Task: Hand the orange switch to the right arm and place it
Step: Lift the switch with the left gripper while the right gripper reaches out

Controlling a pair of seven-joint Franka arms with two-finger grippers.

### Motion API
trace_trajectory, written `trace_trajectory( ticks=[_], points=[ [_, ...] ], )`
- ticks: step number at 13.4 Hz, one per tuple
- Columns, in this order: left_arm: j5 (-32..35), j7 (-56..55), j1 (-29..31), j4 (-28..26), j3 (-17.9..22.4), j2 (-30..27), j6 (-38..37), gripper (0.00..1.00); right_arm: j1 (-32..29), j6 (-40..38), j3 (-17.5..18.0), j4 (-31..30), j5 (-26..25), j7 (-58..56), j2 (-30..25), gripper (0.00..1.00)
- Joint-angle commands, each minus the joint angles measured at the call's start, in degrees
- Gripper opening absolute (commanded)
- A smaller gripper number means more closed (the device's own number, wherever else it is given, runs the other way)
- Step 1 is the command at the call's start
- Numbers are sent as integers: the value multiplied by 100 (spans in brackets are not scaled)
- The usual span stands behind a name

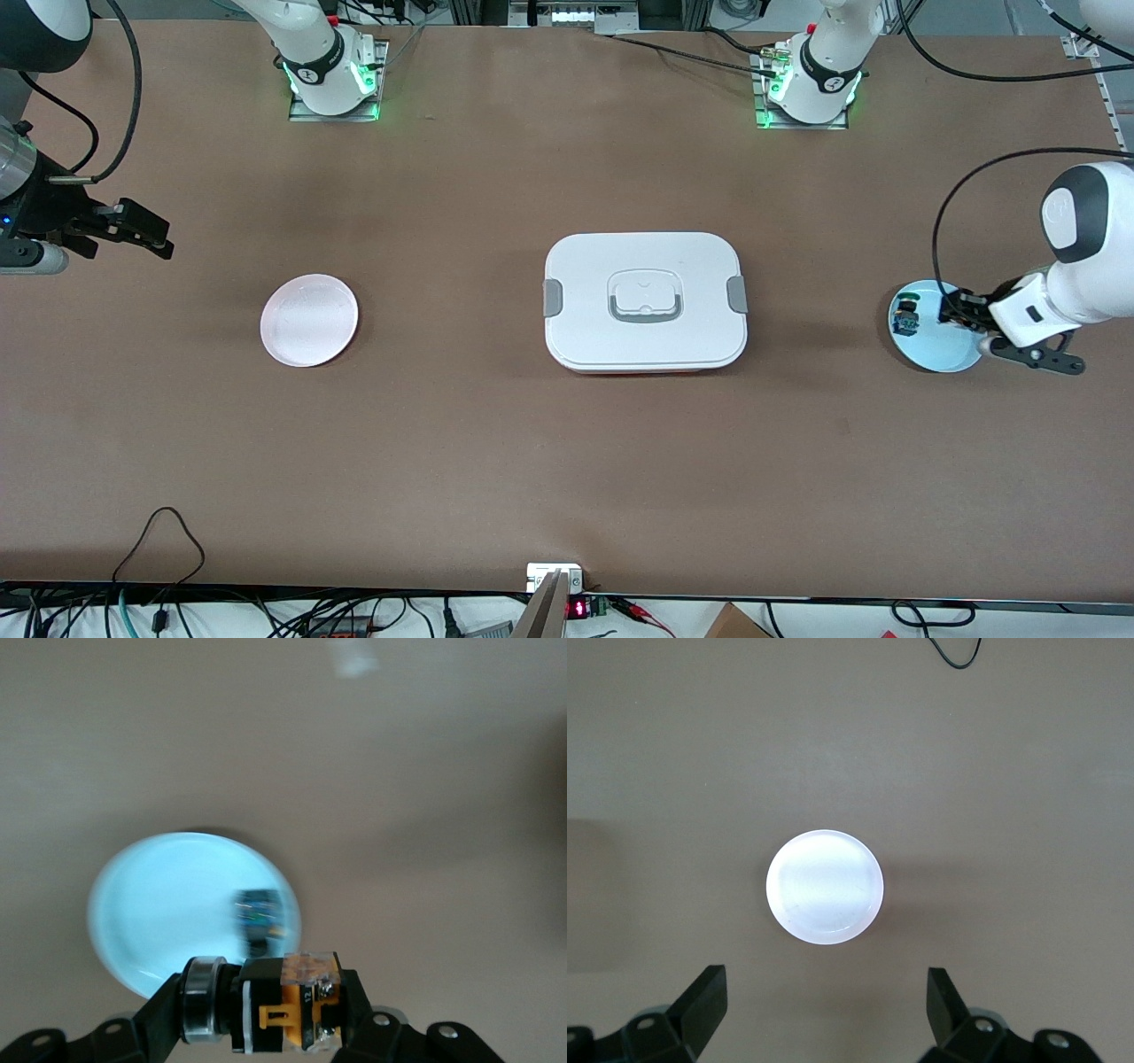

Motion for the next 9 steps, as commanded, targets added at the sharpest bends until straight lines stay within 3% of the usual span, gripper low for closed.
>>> trace_trajectory(
  ticks=[1, 3, 6, 9],
  points=[
    [-1250, 248, 58, 308, -207, 96, -878, 13, -4, -84, 0, 84, -2, -28, 21, 100],
    [-2226, 947, 5, 299, -286, 148, -1038, 14, -12, -84, 0, 84, 7, -37, 30, 100],
    [-3501, 2880, -12, 290, -514, 412, -977, 13, -4, -171, 0, 76, 7, -81, 30, 100],
    [-4303, 4620, -13, 247, -1084, 570, -705, 12, -4, -276, 9, 49, 77, -63, 38, 100]
  ],
)
